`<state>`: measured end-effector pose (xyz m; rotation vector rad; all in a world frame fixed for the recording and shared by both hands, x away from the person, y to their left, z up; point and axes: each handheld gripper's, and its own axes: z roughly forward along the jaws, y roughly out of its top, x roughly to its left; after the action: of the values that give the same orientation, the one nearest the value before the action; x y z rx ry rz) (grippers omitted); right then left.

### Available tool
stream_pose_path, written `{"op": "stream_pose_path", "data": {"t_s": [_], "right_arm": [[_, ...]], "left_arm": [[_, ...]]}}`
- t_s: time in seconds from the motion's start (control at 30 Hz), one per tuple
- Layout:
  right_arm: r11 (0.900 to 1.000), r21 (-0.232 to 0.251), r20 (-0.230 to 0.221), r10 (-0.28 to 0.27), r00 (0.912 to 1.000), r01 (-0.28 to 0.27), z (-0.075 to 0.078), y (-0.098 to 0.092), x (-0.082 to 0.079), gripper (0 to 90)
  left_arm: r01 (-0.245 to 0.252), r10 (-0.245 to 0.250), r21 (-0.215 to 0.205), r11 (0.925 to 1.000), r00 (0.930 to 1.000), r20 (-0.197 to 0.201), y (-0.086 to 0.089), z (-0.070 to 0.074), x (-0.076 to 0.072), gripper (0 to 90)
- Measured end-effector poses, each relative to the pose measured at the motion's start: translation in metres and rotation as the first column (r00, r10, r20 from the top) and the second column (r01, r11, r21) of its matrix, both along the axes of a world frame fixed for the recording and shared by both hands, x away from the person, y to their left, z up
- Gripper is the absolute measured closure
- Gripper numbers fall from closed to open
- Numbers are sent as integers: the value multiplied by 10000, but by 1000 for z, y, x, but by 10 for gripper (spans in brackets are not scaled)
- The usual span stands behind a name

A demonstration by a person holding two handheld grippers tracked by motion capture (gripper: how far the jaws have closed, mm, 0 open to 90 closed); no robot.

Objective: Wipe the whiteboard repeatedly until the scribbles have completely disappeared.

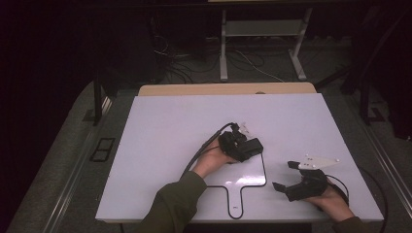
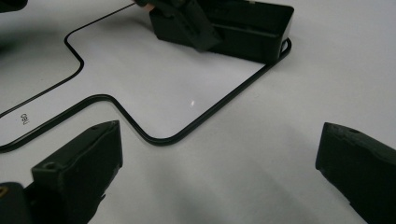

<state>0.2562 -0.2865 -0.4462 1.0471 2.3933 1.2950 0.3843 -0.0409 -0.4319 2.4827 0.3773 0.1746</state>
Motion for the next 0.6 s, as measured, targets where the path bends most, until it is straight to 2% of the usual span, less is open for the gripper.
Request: {"op": "stream_pose_path", "data": {"t_s": [0.07,0.23,0.33,0.37,0.43,0.47,0.53,0.6], "right_arm": [[10000,-6,29,2,10000,-2,0,0,0,0],[10000,-23,49,-23,10000,24,1,-1,-1,0],[10000,-53,31,-25,10000,26,1,-1,-1,0],[10000,-45,46,-14,10000,14,0,0,0,0],[10000,-53,62,20,10000,-20,0,0,0,0],[10000,-72,61,33,10000,-32,0,0,0,0],[10000,-76,59,24,10000,-24,0,0,0,0],[10000,-63,74,2,10000,-2,0,0,0,0]], "left_arm": [[33,-34,65,10000,10000,17,0,0,1,391],[-637,632,182,9978,9976,287,9,0,9,392],[-697,689,219,9973,9970,349,10,0,9,391],[-597,584,300,9978,9975,408,9,1,8,391],[-195,194,145,9997,9998,68,5,0,4,391],[-70,69,137,9999,9999,97,3,0,1,391],[47,-54,289,9996,9997,231,0,1,-3,391],[-81,79,198,9998,9999,101,4,1,-1,391]]}}
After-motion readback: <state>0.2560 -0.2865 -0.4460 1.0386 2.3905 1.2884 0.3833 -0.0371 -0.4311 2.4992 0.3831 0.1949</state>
